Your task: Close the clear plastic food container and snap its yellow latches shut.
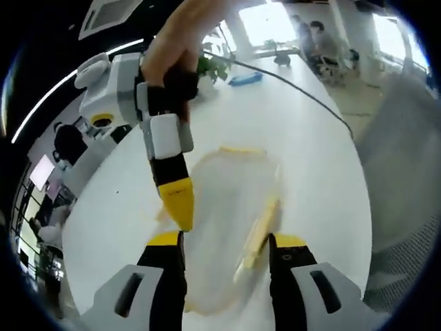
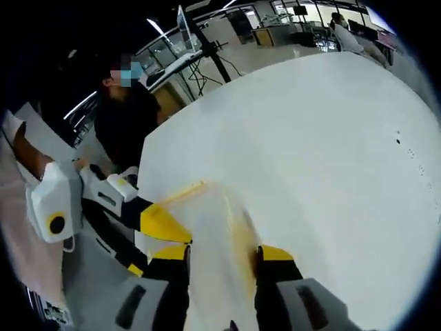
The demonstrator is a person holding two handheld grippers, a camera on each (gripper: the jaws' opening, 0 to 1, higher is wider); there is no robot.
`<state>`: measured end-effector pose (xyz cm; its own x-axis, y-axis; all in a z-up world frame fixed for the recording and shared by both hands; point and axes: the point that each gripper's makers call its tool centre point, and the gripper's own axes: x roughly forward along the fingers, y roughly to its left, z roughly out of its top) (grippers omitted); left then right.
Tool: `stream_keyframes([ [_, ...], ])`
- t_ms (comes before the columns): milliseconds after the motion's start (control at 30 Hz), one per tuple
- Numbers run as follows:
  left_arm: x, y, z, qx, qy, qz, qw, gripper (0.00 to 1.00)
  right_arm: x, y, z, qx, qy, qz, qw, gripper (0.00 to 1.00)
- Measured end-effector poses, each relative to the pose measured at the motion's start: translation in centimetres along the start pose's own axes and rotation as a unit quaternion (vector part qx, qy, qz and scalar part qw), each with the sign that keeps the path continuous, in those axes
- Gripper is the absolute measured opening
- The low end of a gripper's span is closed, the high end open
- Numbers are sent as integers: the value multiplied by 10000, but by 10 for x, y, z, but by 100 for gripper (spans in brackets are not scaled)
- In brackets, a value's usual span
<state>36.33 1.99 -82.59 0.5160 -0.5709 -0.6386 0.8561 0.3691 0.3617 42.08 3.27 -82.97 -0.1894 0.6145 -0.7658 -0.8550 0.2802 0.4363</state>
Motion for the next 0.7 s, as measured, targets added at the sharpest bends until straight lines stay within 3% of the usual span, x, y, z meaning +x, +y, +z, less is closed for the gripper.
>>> stream_keyframes([
  [300, 0, 4, 2, -174, 86, 41, 9998, 42, 4, 0, -1, 103, 273, 333, 9990, 32],
  [333, -2, 1, 1, -198, 167, 34, 9997, 42, 0, 5, -9, 417, 505, 313, 9974, 32],
  [367, -2, 0, 4, -187, 121, 33, 9997, 42, 2, 7, -1, 168, 298, 444, 9984, 32],
  [700, -1, 1, 5, -170, 94, 92, 9998, 43, 1, 6, 1, 10, -1, 329, 9995, 34],
])
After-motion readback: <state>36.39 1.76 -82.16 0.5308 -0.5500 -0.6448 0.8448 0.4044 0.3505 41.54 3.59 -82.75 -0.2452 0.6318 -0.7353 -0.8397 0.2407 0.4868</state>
